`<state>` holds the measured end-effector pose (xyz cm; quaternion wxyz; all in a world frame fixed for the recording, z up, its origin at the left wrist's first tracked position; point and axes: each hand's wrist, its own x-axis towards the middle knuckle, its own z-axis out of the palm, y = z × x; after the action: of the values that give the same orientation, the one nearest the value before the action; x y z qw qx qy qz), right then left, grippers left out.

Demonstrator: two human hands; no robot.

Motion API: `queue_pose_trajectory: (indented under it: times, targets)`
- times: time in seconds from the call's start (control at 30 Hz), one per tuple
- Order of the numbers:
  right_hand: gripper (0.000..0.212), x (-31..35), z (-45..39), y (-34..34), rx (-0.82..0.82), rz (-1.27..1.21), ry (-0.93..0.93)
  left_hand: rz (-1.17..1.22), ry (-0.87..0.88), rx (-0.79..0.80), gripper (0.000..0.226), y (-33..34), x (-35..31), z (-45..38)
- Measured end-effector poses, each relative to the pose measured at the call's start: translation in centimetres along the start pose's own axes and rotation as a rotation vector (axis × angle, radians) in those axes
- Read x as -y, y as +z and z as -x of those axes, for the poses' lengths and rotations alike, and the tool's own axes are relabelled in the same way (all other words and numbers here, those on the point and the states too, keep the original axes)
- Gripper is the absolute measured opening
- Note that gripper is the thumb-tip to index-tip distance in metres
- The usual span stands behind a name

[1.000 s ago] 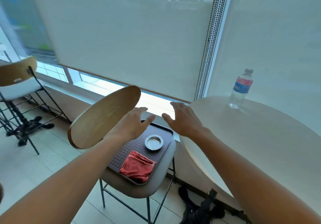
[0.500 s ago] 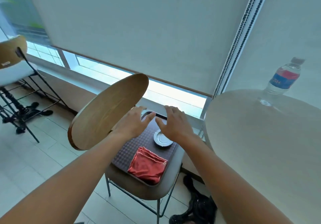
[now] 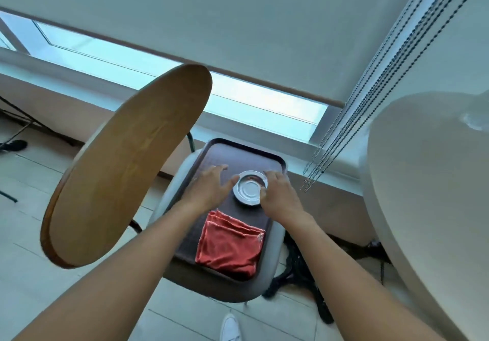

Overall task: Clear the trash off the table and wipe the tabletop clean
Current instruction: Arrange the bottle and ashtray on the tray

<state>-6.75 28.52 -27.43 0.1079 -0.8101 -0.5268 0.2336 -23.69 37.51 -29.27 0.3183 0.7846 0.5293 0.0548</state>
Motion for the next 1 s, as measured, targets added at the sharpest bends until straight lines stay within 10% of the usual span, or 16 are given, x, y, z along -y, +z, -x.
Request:
queue_pose_trajectory:
  times: [1.0]
  targets:
    - [0.040, -4.2, -6.5, 9.2, -0.078, -0.274, 0.278, 0.216, -0.117, 0.024, 0.029, 9.2, 4.7, -6.4]
